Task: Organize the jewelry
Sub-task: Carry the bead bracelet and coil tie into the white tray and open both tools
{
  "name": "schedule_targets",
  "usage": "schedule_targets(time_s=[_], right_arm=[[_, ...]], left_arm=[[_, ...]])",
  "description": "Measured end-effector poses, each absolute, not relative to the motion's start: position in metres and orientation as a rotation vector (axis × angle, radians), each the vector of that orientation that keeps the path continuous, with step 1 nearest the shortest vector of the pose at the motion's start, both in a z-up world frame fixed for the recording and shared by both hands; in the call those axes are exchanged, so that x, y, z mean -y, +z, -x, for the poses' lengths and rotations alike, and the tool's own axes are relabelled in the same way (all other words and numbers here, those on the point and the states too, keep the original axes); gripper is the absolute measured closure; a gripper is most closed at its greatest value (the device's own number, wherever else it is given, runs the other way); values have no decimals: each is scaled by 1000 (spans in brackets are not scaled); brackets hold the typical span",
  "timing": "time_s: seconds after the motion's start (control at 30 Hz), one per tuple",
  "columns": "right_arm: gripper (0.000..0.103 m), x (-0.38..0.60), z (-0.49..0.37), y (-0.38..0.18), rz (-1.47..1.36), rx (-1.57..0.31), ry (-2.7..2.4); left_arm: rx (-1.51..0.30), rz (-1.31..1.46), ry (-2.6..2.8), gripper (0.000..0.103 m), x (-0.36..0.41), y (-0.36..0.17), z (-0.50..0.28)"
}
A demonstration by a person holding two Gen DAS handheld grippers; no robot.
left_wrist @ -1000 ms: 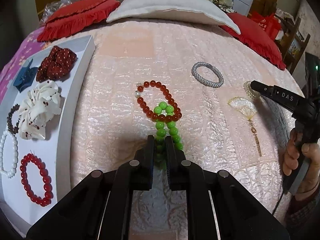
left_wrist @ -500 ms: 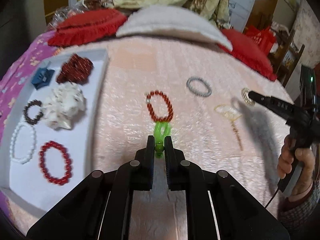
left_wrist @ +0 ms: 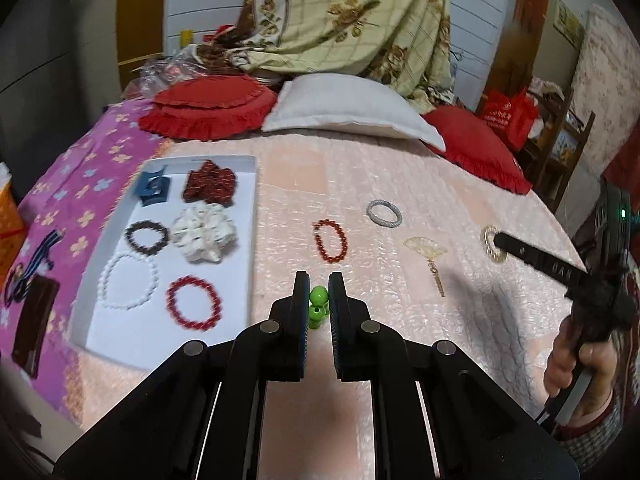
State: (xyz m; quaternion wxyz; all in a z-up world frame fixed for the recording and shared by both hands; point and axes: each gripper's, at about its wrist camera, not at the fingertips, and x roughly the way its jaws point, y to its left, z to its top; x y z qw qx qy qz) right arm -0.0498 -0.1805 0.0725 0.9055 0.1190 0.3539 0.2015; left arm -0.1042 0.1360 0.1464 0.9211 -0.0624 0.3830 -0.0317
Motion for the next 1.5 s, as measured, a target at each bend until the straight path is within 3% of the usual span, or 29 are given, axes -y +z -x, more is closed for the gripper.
schedule_targets(time_s=[0.4,0.93,1.5], right_arm=[[94,103,101,73,-143,-774,584],[94,-35,99,70,40,-867,803],[94,-160,89,-5,266,-1005,852]], left_arm=[[-797,200,111,95,-207,153,145],[-897,246,226,95,-285,94,104],[-841,321,372,95,-345,48,87]])
